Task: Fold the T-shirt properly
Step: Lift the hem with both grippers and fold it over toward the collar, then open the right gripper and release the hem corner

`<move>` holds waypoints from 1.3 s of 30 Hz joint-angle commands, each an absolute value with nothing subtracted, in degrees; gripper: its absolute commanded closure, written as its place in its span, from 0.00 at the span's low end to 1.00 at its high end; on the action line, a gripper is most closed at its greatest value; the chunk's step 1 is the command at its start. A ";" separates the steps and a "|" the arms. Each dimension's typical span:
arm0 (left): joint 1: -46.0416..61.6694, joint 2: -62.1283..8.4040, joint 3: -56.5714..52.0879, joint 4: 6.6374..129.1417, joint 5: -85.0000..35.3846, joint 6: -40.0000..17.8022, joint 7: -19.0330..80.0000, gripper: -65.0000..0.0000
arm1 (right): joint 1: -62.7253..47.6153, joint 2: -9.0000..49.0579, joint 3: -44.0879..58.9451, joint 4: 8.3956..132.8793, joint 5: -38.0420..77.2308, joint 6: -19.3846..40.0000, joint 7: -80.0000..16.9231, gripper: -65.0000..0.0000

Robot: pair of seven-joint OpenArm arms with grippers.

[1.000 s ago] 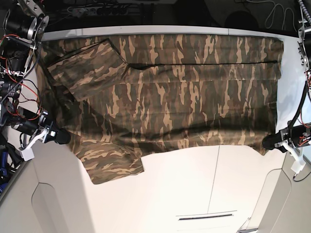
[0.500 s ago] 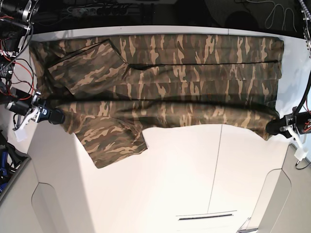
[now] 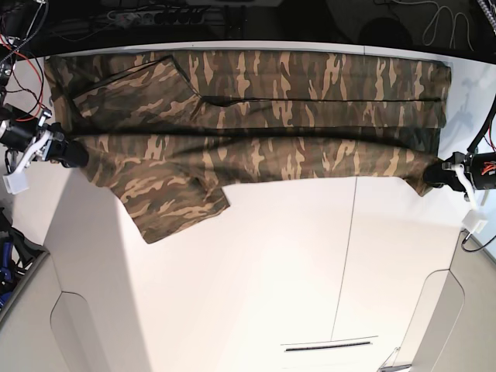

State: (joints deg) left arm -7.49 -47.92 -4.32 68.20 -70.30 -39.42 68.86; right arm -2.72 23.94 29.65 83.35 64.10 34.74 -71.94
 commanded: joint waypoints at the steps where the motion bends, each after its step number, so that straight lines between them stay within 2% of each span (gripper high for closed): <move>1: -7.90 -49.54 -6.00 70.00 -71.35 -40.00 68.18 1.00 | -2.50 25.39 30.46 84.68 65.65 34.94 -71.53 1.00; 11: 0.21 -49.36 -9.34 74.28 -71.35 -40.00 69.12 1.00 | -6.92 25.63 32.25 84.86 66.72 34.94 -72.47 1.00; 17: 2.37 -48.01 -9.34 74.24 -70.22 -40.00 68.77 1.00 | -9.41 25.43 32.23 84.73 59.88 34.74 -68.23 1.00; 18: 2.37 -47.44 -9.34 74.24 -69.89 -40.00 68.51 1.00 | -9.39 25.39 32.23 84.73 58.76 34.74 -67.59 0.89; 20: 2.42 -46.48 -9.34 74.24 -69.19 -40.00 67.72 1.00 | -9.39 25.36 32.23 84.73 57.32 34.74 -66.22 0.58; 21: 2.39 -46.02 -9.34 74.24 -68.95 -40.00 67.72 0.97 | -9.37 25.39 32.23 84.73 56.84 34.74 -65.63 0.46; 22: 2.39 -45.54 -9.34 74.24 -68.73 -40.00 67.72 0.93 | -9.21 25.41 32.25 84.73 56.62 34.72 -65.06 0.39; 23: 2.39 -45.12 -9.34 74.24 -68.71 -40.00 67.72 0.87 | -9.04 25.43 32.25 84.75 56.36 34.72 -64.40 0.37; 25: 2.39 -44.62 -9.34 74.24 -68.75 -40.00 67.59 0.76 | -8.47 25.41 32.25 84.75 56.34 34.72 -62.92 0.37; 27: 2.37 -44.62 -9.34 74.24 -68.79 -40.00 67.00 0.70 | -7.18 25.39 32.25 84.75 56.07 34.72 -62.22 0.37; 32: 2.35 -44.62 -10.31 74.28 -69.49 -40.00 64.25 0.68 | -2.39 25.19 32.25 84.75 53.84 34.57 -58.67 0.37; 37: 2.37 -44.60 -17.15 74.30 -70.96 -40.00 64.29 0.68 | 2.57 22.59 32.16 84.73 47.77 33.67 -53.25 0.37; 39: 2.37 -44.60 -20.18 74.30 -70.98 -40.00 64.51 0.62 | 4.25 21.41 31.31 84.42 45.34 33.61 -52.53 0.37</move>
